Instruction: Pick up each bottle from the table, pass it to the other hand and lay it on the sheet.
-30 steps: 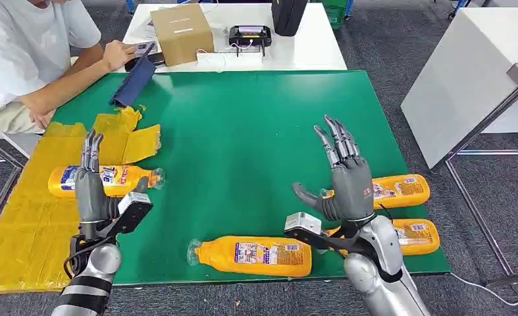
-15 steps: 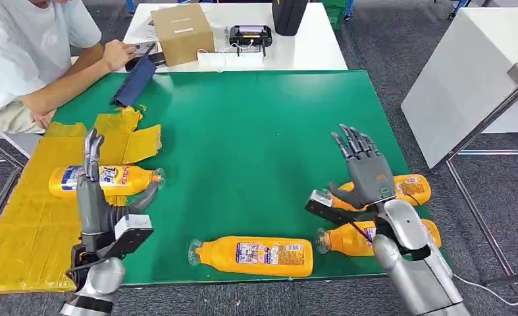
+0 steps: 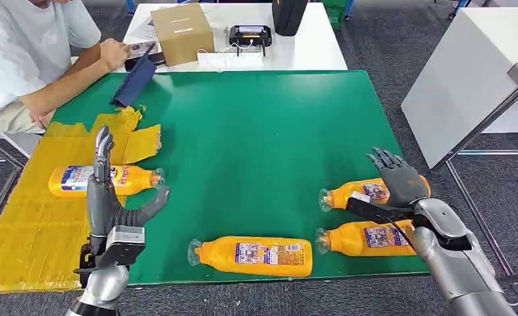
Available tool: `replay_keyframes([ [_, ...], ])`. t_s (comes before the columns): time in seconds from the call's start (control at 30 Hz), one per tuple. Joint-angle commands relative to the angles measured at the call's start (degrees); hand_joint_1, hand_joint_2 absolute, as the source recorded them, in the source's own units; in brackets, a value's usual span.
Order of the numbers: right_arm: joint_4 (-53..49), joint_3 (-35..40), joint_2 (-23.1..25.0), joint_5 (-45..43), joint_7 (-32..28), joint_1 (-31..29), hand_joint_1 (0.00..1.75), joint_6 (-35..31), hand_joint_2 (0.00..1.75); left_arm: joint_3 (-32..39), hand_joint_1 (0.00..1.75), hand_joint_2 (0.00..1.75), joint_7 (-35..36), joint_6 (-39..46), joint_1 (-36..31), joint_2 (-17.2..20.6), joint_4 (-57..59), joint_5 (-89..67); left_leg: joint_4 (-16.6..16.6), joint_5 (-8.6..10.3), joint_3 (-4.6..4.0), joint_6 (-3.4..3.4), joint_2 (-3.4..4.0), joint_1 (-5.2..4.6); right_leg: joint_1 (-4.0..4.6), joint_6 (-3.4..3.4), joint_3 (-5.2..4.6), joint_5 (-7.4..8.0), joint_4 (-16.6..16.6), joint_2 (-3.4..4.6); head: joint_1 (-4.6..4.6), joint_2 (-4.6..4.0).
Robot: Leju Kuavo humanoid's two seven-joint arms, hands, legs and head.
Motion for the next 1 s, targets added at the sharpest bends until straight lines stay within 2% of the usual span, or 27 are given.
replay_keyframes([
  [0.03, 9.12, 4.18, -4.06, -3.03, -3.19, -2.86, 0.0, 3.29, 1.75, -2.33, 0.0, 1.75, -0.83, -0.19, -3.32, 0.75, 5.1, 1.6, -0.02, -0.06, 0.16, -0.05, -0.05, 0.04, 0.02, -0.07, 0.18, -0.05, -0.04, 0.14, 0.0, 0.0],
  [0.23, 12.9, 5.08, -2.95, -0.82, 0.97, -3.84, 0.0, -0.27, 1.75, -3.5, 0.0, 1.75, -0.9, -0.04, -3.64, 0.24, 5.45, 1.83, -0.02, -0.14, 0.38, -0.1, -0.06, 0.08, 0.04, -0.12, 0.4, -0.11, -0.07, 0.28, -0.02, 0.0],
  [0.4, 16.55, 5.9, -1.69, 2.24, 3.32, -5.39, 0.0, -1.59, 1.75, -4.04, 0.0, 1.75, -0.64, -0.1, -4.08, 0.02, 5.05, 1.78, -0.02, -0.08, 0.2, -0.07, 0.01, 0.08, 0.05, -0.08, 0.21, -0.03, -0.07, 0.23, 0.0, 0.0],
  [0.53, 17.36, 5.92, -1.31, 2.63, 3.46, -5.84, 0.0, -1.8, 1.75, -4.14, 0.0, 1.75, -0.59, -0.1, -4.26, -0.07, 5.22, 1.78, -0.03, -0.05, 0.14, -0.05, 0.04, 0.06, 0.04, -0.07, 0.14, -0.01, -0.07, 0.21, 0.0, 0.0],
  [0.57, 17.36, 5.92, -1.31, 2.63, 3.46, -5.84, 0.0, -1.8, 1.75, -4.14, 0.0, 1.75, -0.59, -0.1, -4.26, -0.07, 5.22, 1.78, 0.0, -0.15, 0.34, -0.1, 0.04, 0.09, 0.04, -0.13, 0.33, -0.08, -0.05, 0.37, -0.02, 0.0],
  [0.73, 19.03, 6.36, -0.86, 4.39, 4.39, -6.63, 0.0, -2.45, 1.75, -4.35, 0.0, 1.75, -0.48, -0.44, -4.34, -0.06, 5.43, 1.95, -0.02, -0.05, 0.14, -0.05, 0.03, 0.05, 0.03, -0.06, 0.14, -0.02, -0.06, 0.19, 0.0, 0.0],
  [0.77, 20.87, 6.86, -0.22, 6.14, 5.66, -7.58, 0.0, -3.05, 1.75, -4.61, 0.0, 1.75, -0.45, -0.71, -4.57, -0.23, 5.71, 2.02, 0.0, -0.17, 0.37, -0.1, 0.06, 0.08, 0.03, -0.12, 0.35, -0.1, -0.04, 0.39, -0.02, 0.0],
  [1.0, 34.08, 8.6, 5.1, 12.26, 6.87, -14.54, 0.0, -6.25, 1.75, -6.12, 0.0, 1.75, -0.33, -1.32, -6.49, -0.88, 7.44, 2.99, -0.02, -0.11, 0.3, -0.08, 0.18, 0.1, 0.07, -0.1, 0.26, 0.0, -0.08, 0.44, -0.02, 0.0],
])
